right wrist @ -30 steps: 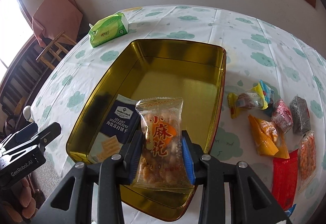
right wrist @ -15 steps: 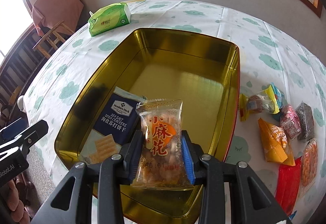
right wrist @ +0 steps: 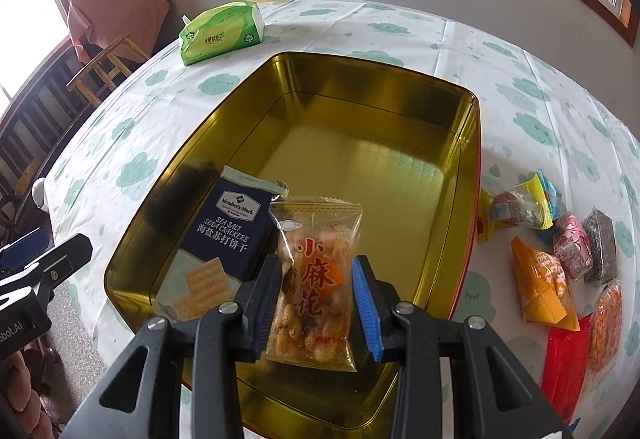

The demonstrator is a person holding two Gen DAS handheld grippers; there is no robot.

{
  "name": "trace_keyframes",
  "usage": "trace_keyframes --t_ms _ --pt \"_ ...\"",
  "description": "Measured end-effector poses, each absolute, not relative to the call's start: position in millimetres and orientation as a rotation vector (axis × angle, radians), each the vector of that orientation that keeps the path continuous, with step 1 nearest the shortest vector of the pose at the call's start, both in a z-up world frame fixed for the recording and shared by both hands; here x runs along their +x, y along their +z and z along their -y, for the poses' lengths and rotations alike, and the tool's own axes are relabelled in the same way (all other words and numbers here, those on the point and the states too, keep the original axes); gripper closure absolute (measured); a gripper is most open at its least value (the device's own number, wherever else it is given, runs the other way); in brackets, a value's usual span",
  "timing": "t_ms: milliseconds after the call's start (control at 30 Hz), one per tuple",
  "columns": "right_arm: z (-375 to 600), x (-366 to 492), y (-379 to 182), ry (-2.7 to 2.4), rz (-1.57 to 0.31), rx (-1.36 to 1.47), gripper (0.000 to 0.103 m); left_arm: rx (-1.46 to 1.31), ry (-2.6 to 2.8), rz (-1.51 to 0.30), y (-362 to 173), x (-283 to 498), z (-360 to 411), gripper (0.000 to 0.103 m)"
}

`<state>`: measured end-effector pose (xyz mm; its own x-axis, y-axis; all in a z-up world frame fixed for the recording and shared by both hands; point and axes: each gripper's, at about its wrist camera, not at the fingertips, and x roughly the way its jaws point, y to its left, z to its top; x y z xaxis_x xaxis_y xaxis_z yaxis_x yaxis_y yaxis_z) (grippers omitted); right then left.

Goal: Organize snacks
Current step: 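Lower the orange twist bag into the tin and open the right gripper, then grasp the red wrapped snack with left while right grasps the peanut bag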

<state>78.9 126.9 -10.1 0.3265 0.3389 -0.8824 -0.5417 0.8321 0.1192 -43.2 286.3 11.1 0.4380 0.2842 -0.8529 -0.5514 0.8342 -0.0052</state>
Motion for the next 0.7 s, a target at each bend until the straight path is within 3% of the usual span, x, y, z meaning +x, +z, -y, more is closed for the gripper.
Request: trace_keyframes --t_ms 33,100,167,433,700 --pt "-127.0 78.5 -9.9 0.586 -1.098 -0.213 0.064 -0.302 0.529 -0.990 11.1 -43.4 -285.9 0.019" --pt "-126.1 77.3 -8.3 0.595 -1.096 -0.213 0.051 -0.300 0.526 -0.988 11.7 -43.6 -283.8 0.019" --pt "-123.1 75.9 -4.2 0.602 -1.085 -0.200 0.048 -0.296 0.519 -0.985 13.1 -43.4 -279.7 0.019" --pt "-91.8 72.6 25.0 0.636 -1.024 -0.148 0.047 -0.264 0.465 -0.968 24.7 -36.0 -253.1 0.019" --pt "2.6 88.0 40.4 0.547 -0.973 -0.158 0.047 -0.204 0.355 -0.983 28.9 -20.0 -204.7 0.019"
